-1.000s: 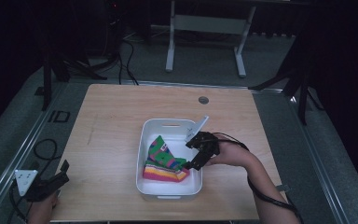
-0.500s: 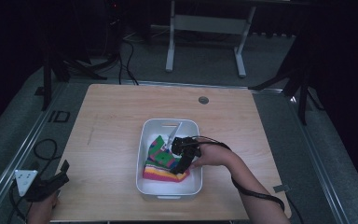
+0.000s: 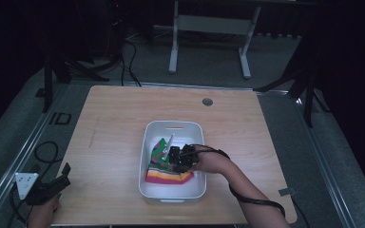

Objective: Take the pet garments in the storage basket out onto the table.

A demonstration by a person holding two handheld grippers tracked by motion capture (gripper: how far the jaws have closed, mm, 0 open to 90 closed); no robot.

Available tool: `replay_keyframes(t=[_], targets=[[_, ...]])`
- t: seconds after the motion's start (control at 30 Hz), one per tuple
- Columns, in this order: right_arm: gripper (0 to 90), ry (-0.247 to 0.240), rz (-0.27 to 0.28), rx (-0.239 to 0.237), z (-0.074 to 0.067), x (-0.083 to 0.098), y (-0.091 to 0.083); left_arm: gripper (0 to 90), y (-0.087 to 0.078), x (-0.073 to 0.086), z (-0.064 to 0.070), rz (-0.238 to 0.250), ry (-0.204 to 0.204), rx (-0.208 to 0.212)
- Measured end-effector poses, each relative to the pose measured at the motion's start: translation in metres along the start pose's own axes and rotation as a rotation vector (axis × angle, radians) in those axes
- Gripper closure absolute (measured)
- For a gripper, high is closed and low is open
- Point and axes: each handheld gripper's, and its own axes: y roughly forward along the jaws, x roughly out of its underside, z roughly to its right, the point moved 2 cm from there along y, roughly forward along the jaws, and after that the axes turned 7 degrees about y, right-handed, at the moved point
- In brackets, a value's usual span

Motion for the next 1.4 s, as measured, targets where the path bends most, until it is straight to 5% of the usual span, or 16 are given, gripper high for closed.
replay_keyframes(t=[0.47, 1.4], targets=[[83.6, 0.031, 0.159, 0.059, 0.004, -0.009, -0.063, 0.9, 0.000, 0.000, 0.000, -0.003, 0.000, -0.002], [83.6, 0.043, 0.367, 0.178, 0.009, -0.030, -0.184, 0.9, 0.000, 0.000, 0.000, -0.005, -0.003, -0.005]])
